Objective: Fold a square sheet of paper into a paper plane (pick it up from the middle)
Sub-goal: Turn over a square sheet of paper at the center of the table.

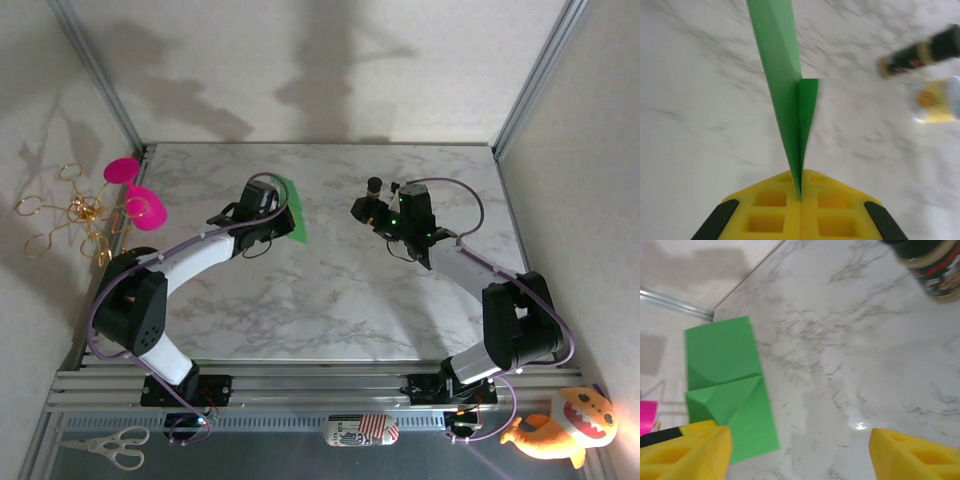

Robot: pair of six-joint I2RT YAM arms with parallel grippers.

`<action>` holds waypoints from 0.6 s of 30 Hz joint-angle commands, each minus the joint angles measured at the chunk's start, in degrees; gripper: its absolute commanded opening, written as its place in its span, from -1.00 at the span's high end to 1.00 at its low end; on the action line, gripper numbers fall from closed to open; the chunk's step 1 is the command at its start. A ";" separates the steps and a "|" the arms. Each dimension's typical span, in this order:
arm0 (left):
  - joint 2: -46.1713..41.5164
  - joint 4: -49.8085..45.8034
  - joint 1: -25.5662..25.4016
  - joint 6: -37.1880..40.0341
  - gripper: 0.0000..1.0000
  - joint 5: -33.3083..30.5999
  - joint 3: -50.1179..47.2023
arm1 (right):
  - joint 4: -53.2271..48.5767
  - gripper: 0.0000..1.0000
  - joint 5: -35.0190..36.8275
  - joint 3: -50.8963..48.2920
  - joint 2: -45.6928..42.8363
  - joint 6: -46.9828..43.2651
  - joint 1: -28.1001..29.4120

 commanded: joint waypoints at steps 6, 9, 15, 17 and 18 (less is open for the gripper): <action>8.23 -32.29 -5.12 13.26 0.97 -43.51 14.57 | -4.94 -0.67 12.25 -1.30 -3.82 -4.11 -0.13; 11.48 -35.87 -6.74 13.11 1.00 -46.57 17.61 | -5.78 -0.68 13.40 -1.47 -4.04 -3.55 -0.09; 17.50 -33.95 -9.15 11.03 0.97 -40.09 19.05 | -6.12 -0.66 15.08 -2.52 -4.58 -1.76 -0.26; 18.56 -31.35 -9.76 9.98 0.87 -35.29 19.13 | -6.03 -0.65 15.07 -2.79 -4.69 -1.23 -0.40; 18.96 -29.76 -9.95 9.51 0.83 -32.23 19.06 | -6.12 -0.65 15.10 -2.82 -4.66 -0.99 -0.44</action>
